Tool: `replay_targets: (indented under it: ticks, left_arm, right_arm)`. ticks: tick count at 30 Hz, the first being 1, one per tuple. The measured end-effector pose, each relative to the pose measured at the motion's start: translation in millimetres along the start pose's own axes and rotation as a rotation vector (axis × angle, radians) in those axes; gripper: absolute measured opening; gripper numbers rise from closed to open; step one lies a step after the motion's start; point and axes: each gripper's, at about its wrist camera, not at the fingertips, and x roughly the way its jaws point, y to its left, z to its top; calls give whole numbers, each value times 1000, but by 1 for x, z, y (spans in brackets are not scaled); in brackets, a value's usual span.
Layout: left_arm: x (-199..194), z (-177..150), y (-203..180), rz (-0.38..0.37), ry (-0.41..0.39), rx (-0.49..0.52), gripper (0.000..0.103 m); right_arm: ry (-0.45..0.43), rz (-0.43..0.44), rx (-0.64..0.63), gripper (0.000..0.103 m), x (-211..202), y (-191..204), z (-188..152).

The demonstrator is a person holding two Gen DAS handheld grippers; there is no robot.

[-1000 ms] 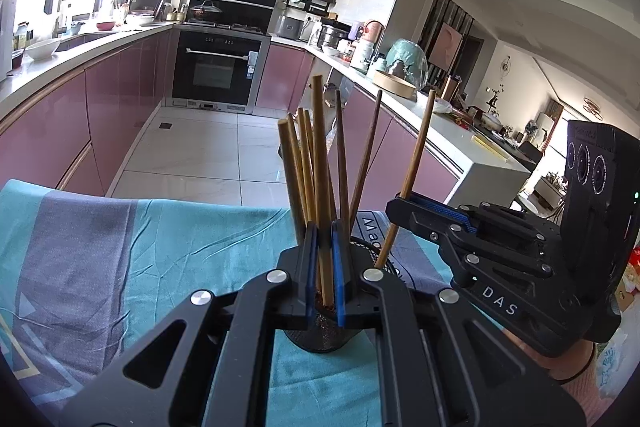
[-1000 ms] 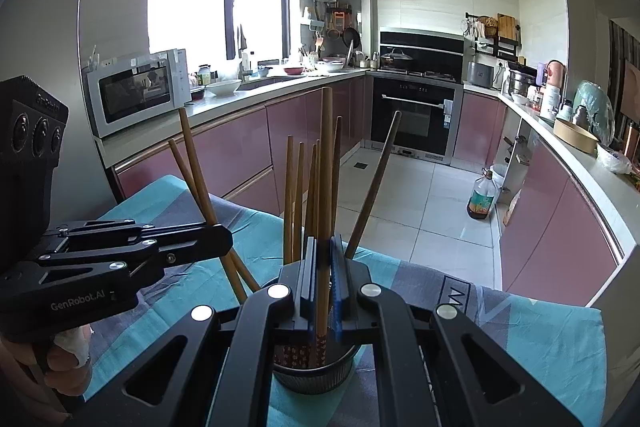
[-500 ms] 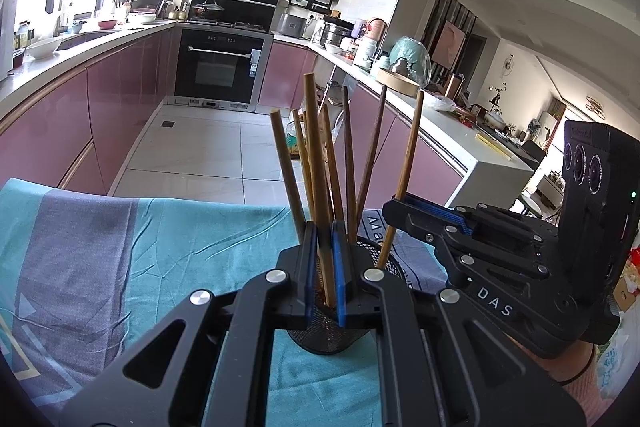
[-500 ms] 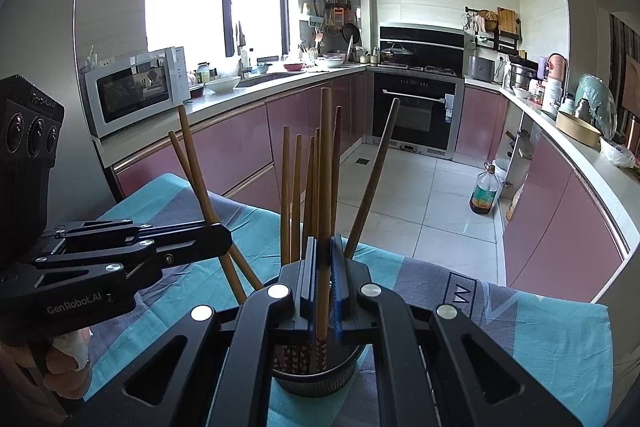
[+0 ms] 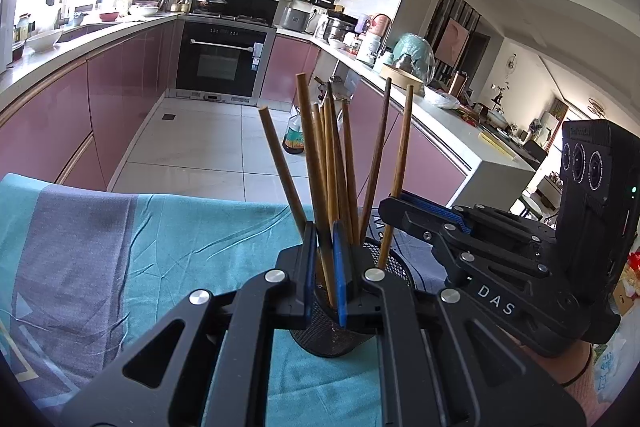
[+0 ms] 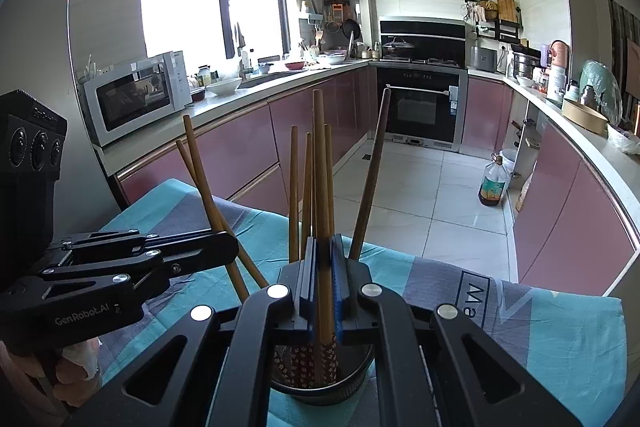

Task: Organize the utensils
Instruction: 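Push both held chopsticks down into the mesh cup among the others, then open the right gripper over the cup while the left gripper releases its chopstick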

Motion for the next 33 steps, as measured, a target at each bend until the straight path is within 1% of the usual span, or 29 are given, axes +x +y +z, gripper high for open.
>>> replay_targets:
  ticks: [9, 14, 16, 18, 19, 20, 21, 22, 23, 24, 25, 26, 27, 28, 29, 30, 31, 32, 33]
  left_arm:
    - [8, 2, 10, 2, 8, -17, 10]
    - [11, 0, 14, 8, 8, -20, 16]
    - [12, -2, 16, 10, 7, -22, 17]
    - [11, -4, 18, 18, 3, -19, 23]
    - [10, -6, 18, 23, -3, -17, 28]
    - [8, -8, 18, 28, -10, -13, 31]
    - [5, -10, 18, 34, -19, -9, 38]
    - [2, -11, 19, 39, -26, -6, 42]
    - [-1, -13, 19, 47, -35, 1, 47]
    - [-4, -14, 19, 56, -43, 7, 51]
    - [-9, -16, 19, 70, -54, 11, 60]
    - [-13, -18, 21, 84, -67, 14, 66]
    - [-17, -20, 23, 95, -77, 17, 69]
    - [-22, -22, 25, 110, -86, 20, 75]
    - [-27, -26, 27, 131, -98, 25, 83]
    - [-32, -28, 29, 148, -109, 29, 87]
    - [-37, -32, 31, 170, -124, 34, 95]
    - [-43, -35, 33, 185, -133, 37, 97]
    - [-48, -40, 35, 200, -143, 40, 97]
  right_arm:
    - [3, 15, 17, 6, 4, -1, -1]
    - [8, 23, 29, 7, 5, -4, -3]
    - [7, 24, 33, 9, 5, -7, -3]
    - [4, 29, 35, 16, 4, -6, -4]
    - [1, 29, 35, 22, 3, -6, -5]
    - [-3, 30, 35, 26, 1, -5, -6]
    - [-4, 32, 34, 27, -1, -3, -7]
    - [-7, 33, 33, 31, -2, -2, -8]
    - [-14, 34, 35, 40, -5, -1, -10]
    - [-19, 33, 38, 42, -6, 0, -12]
    - [-25, 33, 37, 44, -9, 2, -14]
    - [-32, 28, 33, 48, -11, 4, -16]
    - [-38, 23, 32, 51, -13, 7, -18]
    - [-45, 22, 36, 58, -15, 7, -20]
    - [-55, 25, 39, 60, -19, 9, -23]
    - [-61, 28, 41, 62, -21, 11, -26]
    - [-65, 27, 44, 70, -23, 13, -28]
    - [-76, 22, 44, 80, -26, 16, -32]
    - [-87, 17, 42, 82, -28, 18, -35]
